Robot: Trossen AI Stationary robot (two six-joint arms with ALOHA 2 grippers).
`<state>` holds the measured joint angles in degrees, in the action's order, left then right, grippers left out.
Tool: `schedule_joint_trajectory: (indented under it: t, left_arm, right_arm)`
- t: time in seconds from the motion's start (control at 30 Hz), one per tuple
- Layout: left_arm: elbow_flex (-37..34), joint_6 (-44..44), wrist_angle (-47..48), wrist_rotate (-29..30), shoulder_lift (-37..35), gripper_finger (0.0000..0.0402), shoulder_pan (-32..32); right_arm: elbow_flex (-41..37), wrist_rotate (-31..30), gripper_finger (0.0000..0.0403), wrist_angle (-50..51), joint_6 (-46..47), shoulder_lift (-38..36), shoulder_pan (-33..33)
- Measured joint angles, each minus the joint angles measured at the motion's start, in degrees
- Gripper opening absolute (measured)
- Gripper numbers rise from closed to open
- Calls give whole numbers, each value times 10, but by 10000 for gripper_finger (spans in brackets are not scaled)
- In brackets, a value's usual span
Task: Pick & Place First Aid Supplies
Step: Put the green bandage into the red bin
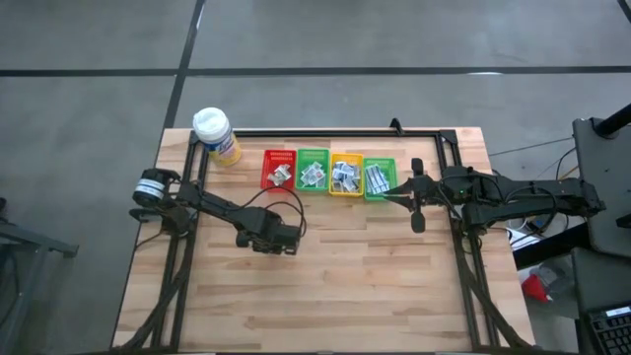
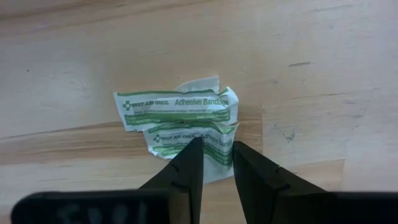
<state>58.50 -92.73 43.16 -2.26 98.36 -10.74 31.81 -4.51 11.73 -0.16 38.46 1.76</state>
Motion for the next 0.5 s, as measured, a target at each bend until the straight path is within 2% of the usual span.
schedule_joint_trajectory:
  t: [0.5]
  left_arm:
    - [1, 10, 19, 7, -20, 81, 0]
  right_arm:
    - [0, 0, 52, 0, 0, 0, 0]
